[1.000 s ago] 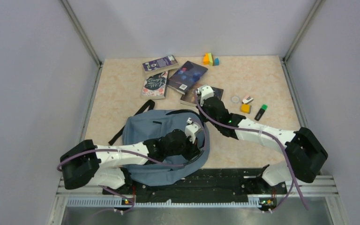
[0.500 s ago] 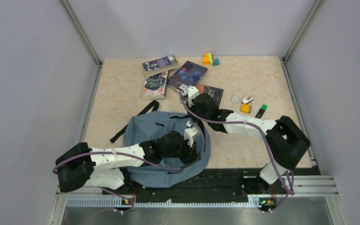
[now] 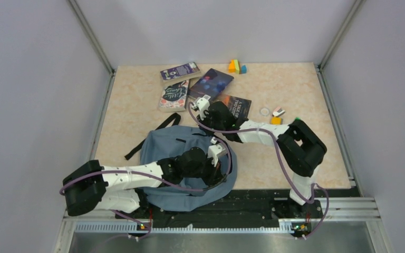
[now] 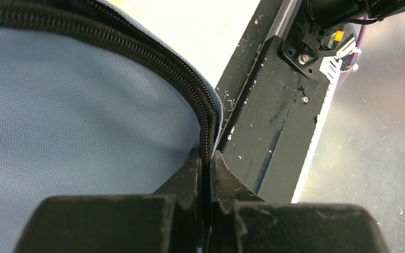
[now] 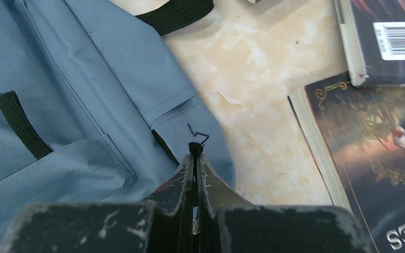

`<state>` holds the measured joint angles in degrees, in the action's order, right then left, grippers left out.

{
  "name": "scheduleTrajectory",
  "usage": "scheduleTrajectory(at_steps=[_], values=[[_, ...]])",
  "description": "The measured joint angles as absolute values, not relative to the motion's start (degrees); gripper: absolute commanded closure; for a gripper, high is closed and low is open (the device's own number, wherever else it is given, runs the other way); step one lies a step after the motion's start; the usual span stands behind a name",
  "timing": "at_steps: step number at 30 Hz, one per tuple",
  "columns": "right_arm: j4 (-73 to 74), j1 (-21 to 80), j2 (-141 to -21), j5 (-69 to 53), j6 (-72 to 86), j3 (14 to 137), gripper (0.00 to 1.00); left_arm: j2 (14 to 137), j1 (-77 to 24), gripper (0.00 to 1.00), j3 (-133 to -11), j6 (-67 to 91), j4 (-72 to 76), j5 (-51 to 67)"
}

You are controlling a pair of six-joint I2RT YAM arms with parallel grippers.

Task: Pack the student bag
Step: Unzip the student bag at the center of the board.

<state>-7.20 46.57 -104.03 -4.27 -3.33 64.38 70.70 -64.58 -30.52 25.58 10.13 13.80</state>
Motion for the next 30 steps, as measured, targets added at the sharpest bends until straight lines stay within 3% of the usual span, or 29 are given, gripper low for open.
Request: scheduleTrajectory(at_steps=[17, 18, 21, 23, 26, 27, 30], values=[[-3.79, 48.21, -113.34, -7.55, -4.99, 73.32, 1.00, 71.79, -64.29, 1.00, -30.52, 25.63, 10.76, 13.39], [-3.88, 48.23, -113.34, -7.35, -4.97, 73.32, 1.00, 71.79, -64.29, 0.94, -30.52, 25.82, 10.74, 13.02], [-4.40, 48.25, -113.21, -6.59, -4.80, 73.30, 1.00, 71.68, -64.38, 0.61, -30.57, 26.89, 10.22, 10.98], [-4.56, 48.25, -112.51, -5.74, -4.34, 73.14, 0.81, 71.26, -64.64, 0.46, -30.79, 28.05, 9.13, 8.99], [-4.36, 48.25, -109.30, -3.62, -2.81, 72.51, 0.45, 69.67, -65.06, 0.37, -32.05, 30.57, 5.65, 4.14], [-4.23, 48.25, -107.68, -2.76, -2.26, 72.01, 0.38, 69.12, -65.04, 0.35, -32.56, 31.18, 4.67, 2.70], [-3.14, 48.12, -101.21, 0.21, -0.54, 70.04, 0.26, 66.87, -64.82, 0.29, -35.03, 32.97, 0.71, -2.66]])
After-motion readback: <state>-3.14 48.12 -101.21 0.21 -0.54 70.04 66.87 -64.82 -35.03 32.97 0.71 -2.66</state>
